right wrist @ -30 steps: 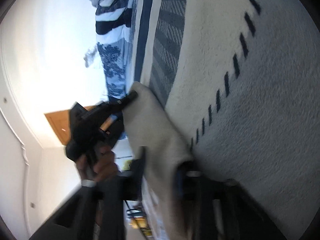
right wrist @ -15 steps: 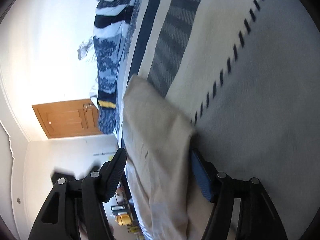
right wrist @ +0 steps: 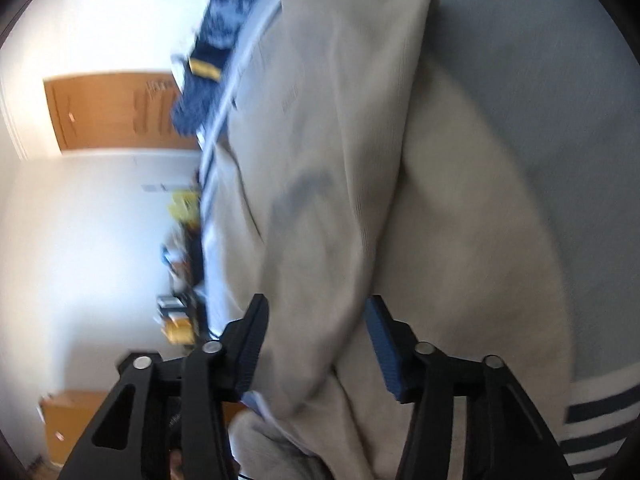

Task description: Fold small clothes

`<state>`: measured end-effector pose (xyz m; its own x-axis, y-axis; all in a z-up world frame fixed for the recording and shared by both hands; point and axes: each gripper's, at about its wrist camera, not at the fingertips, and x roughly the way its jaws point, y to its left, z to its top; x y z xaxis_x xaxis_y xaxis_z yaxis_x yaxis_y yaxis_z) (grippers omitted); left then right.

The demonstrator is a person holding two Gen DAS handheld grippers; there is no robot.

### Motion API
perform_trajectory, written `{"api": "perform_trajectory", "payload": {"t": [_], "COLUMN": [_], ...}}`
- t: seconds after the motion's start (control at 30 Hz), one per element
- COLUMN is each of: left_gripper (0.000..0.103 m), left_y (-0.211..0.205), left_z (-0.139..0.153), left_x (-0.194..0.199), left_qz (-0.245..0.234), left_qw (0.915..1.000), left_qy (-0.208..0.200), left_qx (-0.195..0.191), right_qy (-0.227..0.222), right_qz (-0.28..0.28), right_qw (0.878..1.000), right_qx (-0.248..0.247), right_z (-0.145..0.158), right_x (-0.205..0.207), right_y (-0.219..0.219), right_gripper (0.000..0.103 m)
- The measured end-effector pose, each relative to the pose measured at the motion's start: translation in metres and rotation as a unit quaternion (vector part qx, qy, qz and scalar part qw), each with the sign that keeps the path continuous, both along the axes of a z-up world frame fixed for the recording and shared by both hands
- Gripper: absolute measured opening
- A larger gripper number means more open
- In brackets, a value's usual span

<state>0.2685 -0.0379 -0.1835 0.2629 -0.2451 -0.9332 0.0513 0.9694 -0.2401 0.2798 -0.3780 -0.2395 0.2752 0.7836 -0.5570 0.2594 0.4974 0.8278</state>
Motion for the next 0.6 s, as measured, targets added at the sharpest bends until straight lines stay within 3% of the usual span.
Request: {"api": "perform_trajectory", "payload": {"t": [0.03, 0.1, 0.13, 0.17, 0.23, 0.33, 0.47, 0.6], "left_gripper": [0.002, 0.004, 0.003, 0.003, 0.003, 0.003, 0.003, 0.003], "left_y": [-0.003, -0.007, -0.007, -0.005, 0.002, 0.026, 0.047, 0.066], "left_z": [0.002, 0.015, 0.022, 0.037, 0.054, 0.076, 0.062, 0.037], "left_x": [-0.001, -0.005, -0.007, -0.011, -0.016, -0.025, -0.023, -0.019], "left_qz": [-0.002, -0.021, -0.024, -0.033, -0.041, -0.027, 0.008, 0.033], "left_qw": [0.9999, 0.9995, 0.9991, 0.9982, 0.9964, 0.995, 0.9962, 0.9961], "left_qy": [-0.004, -0.019, -0.028, -0.044, -0.056, -0.078, -0.064, -0.038], "left_qx": [0.013, -0.016, -0.018, -0.024, -0.049, -0.057, -0.059, -0.072], "right_qy": [0.006, 0.005, 0.002, -0.003, -0.023, -0.056, -0.069, -0.054], "right_qz": [0.006, 0.015, 0.02, 0.02, 0.015, 0.022, 0.045, 0.072], "right_qw": [1.0, 1.0, 0.999, 0.999, 0.999, 0.998, 0.997, 0.996], "right_qx": [-0.013, -0.022, -0.026, -0.029, -0.026, -0.009, -0.01, -0.015], "right_z": [-0.006, -0.009, -0.008, -0.005, 0.009, 0.031, 0.033, 0.018], "right_x": [-0.002, -0.001, -0.002, -0.002, -0.002, -0.003, -0.002, -0.001], "right_y": [0.008, 0.018, 0.023, 0.026, 0.029, 0.033, 0.047, 0.066], "right_gripper": [0.045, 0.024, 0.008, 0.004, 0.004, 0.004, 0.004, 0.004]}}
